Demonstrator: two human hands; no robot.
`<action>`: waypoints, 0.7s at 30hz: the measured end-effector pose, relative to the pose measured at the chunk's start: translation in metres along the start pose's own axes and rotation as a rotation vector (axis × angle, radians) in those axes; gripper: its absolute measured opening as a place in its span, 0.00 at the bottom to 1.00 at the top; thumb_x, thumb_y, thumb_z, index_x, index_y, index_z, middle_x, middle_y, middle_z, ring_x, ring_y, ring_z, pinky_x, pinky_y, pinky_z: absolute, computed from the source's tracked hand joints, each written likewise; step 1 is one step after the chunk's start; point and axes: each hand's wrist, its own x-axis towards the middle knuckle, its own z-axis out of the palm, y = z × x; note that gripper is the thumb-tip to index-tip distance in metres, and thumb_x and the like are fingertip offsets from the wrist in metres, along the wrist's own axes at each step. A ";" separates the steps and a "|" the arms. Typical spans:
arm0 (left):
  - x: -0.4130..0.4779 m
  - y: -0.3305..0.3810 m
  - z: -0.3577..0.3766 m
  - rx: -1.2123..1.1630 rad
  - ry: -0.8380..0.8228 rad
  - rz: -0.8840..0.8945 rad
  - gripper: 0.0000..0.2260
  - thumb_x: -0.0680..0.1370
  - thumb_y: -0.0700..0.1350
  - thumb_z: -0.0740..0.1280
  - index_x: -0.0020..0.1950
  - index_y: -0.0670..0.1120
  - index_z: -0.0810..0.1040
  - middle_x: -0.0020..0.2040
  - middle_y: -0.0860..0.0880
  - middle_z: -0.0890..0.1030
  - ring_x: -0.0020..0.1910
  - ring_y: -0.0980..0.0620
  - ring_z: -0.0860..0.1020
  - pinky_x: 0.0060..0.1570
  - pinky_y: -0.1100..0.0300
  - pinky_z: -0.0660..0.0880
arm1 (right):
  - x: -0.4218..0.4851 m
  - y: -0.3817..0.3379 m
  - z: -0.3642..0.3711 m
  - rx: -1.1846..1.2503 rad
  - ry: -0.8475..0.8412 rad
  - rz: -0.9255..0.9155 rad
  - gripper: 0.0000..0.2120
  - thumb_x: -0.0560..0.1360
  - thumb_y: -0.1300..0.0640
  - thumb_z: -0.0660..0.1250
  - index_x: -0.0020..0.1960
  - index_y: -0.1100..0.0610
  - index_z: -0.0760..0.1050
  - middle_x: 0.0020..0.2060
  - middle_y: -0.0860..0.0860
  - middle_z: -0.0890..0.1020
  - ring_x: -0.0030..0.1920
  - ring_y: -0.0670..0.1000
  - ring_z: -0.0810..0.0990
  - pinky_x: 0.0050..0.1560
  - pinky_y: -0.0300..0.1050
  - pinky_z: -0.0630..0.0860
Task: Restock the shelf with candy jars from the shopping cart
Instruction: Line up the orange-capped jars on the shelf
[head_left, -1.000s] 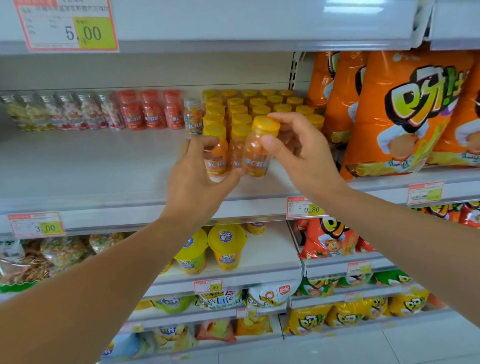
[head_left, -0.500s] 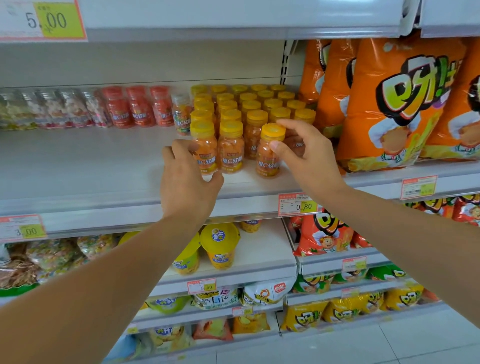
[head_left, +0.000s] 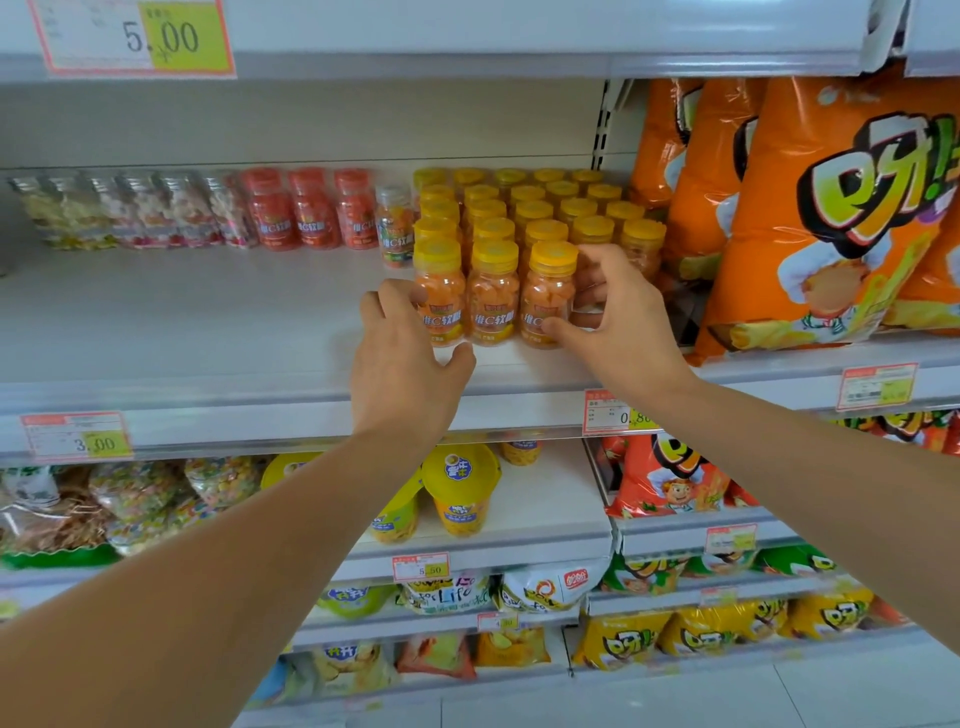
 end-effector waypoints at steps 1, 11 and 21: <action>0.000 0.000 -0.001 0.001 -0.005 0.002 0.23 0.74 0.46 0.72 0.63 0.43 0.66 0.61 0.46 0.69 0.54 0.45 0.77 0.49 0.50 0.75 | 0.000 -0.001 0.001 0.001 0.001 0.001 0.27 0.68 0.57 0.76 0.64 0.56 0.71 0.53 0.52 0.79 0.52 0.49 0.78 0.53 0.53 0.77; -0.034 -0.012 -0.030 0.047 0.082 0.093 0.15 0.76 0.42 0.67 0.62 0.46 0.72 0.58 0.48 0.71 0.56 0.48 0.73 0.57 0.49 0.70 | -0.037 -0.031 0.005 -0.003 0.142 -0.149 0.23 0.72 0.60 0.72 0.64 0.57 0.68 0.53 0.50 0.71 0.53 0.49 0.72 0.54 0.39 0.70; -0.110 -0.107 -0.117 0.097 0.212 -0.037 0.07 0.75 0.41 0.66 0.53 0.47 0.77 0.50 0.52 0.74 0.48 0.49 0.75 0.45 0.52 0.73 | -0.123 -0.136 0.112 0.310 -0.360 -0.224 0.06 0.77 0.63 0.66 0.53 0.56 0.76 0.40 0.46 0.77 0.38 0.46 0.75 0.39 0.38 0.72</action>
